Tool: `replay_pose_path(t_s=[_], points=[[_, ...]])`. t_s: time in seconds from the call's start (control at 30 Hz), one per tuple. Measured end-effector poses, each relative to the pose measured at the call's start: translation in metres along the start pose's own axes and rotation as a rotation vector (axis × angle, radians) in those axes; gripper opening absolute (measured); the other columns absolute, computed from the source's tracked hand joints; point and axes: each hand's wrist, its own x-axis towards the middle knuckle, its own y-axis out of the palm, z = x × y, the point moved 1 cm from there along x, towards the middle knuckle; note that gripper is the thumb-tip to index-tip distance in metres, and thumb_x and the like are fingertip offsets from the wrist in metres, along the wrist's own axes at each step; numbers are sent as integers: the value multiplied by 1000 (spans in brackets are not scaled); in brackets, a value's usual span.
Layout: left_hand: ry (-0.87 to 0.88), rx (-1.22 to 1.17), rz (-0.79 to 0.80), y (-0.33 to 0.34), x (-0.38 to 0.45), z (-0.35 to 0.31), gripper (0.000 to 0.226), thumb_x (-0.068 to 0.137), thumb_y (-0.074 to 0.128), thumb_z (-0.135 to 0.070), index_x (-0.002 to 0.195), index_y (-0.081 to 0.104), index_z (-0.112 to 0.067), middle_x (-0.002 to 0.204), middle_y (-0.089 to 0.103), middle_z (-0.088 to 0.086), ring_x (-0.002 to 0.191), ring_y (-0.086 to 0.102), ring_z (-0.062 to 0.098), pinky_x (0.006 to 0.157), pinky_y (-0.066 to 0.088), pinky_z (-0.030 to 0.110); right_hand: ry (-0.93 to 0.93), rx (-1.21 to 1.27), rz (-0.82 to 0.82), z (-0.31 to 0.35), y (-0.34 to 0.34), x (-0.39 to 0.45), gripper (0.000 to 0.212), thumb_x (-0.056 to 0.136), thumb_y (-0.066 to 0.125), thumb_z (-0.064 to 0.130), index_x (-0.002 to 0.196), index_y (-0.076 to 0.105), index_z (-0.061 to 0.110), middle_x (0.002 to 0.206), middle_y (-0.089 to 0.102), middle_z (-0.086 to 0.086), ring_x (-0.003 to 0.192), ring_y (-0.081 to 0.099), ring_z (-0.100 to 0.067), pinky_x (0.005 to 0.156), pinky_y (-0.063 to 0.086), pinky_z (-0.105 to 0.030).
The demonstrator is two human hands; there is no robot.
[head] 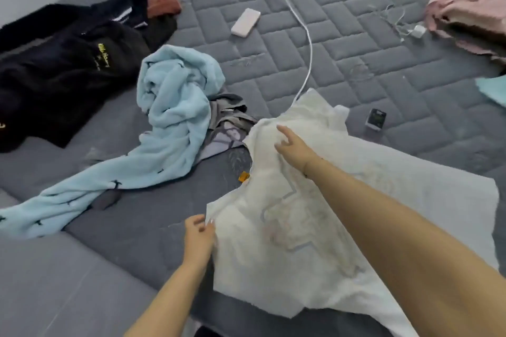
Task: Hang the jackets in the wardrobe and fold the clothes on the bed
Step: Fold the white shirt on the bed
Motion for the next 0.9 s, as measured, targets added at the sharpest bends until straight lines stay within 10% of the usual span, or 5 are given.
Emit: replay_pose_path(t_s=[0.13,0.33,0.6,0.73,0.9], points=[[-32,83,-87,11,32,56,38,94,64,-22,123,44,-9,127,44,6,114,51,25,101,45,43,144,117,52,-95,57,-27,47,99,46,3,144,42,12,148,41,-9,137,40,-20,107,39,-34],[-62,104,-96,30,14,98,28,94,64,-33,106,56,-9,106,59,3,98,58,22,85,47,32,220,405,-167,-160,72,-147,29,97,52,5,117,67,20,116,68,9,106,62,0,83,48,-9],[32,62,-228,11,27,100,30,104,39,-38,104,45,-9,91,53,-1,82,51,17,64,41,27,686,745,-395,-245,110,-262,21,97,46,0,98,67,0,89,73,-18,80,71,-25,68,58,-24],[-122,-64,74,6,21,117,43,93,58,-50,113,58,-12,106,67,-3,98,63,15,76,50,26,848,1144,-505,-273,113,-283,27,101,43,16,118,56,-1,105,66,-20,97,64,-29,83,50,-38],[-209,-226,400,14,-7,147,48,80,73,-41,123,63,-22,119,70,-4,111,66,11,94,47,26,619,1588,-825,-290,65,-283,42,88,67,31,127,59,16,122,66,-5,116,62,-21,102,47,-37]])
